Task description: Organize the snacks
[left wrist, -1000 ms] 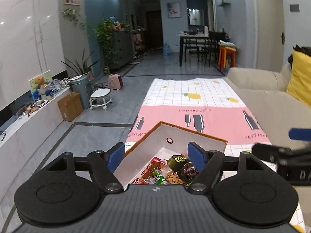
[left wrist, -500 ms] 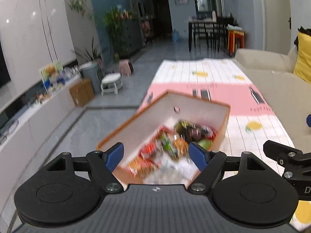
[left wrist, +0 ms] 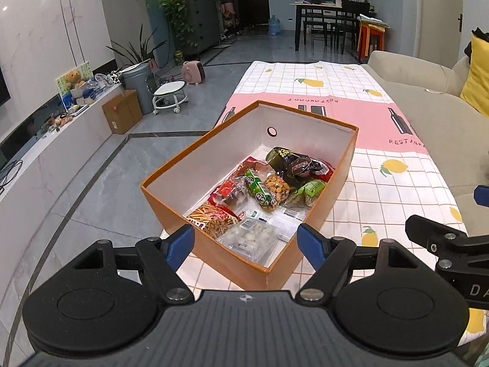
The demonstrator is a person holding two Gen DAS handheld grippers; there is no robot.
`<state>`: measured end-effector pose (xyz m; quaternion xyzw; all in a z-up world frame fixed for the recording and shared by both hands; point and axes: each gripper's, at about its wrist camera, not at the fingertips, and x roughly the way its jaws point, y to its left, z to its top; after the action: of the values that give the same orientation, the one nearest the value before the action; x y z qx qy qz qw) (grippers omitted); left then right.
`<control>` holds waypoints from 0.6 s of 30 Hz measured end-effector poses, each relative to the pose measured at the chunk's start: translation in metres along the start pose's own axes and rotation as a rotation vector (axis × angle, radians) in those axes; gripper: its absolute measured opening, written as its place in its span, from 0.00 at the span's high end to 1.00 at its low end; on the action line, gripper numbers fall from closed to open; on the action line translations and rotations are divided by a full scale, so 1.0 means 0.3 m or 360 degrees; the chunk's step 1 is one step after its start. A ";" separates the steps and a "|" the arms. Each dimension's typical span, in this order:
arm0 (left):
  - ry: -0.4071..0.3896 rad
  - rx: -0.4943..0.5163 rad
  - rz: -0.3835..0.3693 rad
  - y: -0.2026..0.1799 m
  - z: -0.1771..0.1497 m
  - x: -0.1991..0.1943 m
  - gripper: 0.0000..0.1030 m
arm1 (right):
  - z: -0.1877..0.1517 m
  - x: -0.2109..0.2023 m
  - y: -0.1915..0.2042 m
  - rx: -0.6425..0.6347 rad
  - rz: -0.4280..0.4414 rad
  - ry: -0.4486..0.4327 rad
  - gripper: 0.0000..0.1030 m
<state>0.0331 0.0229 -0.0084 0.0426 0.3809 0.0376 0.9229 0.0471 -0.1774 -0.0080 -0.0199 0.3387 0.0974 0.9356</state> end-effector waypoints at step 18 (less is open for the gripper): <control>0.0022 -0.0005 0.0001 0.001 0.004 0.013 0.13 | -0.006 0.007 -0.004 -0.0016 0.0004 -0.0009 0.04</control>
<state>0.0366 0.0236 -0.0104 0.0410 0.3873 0.0387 0.9202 0.0478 -0.1784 -0.0106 -0.0240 0.3355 0.1002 0.9364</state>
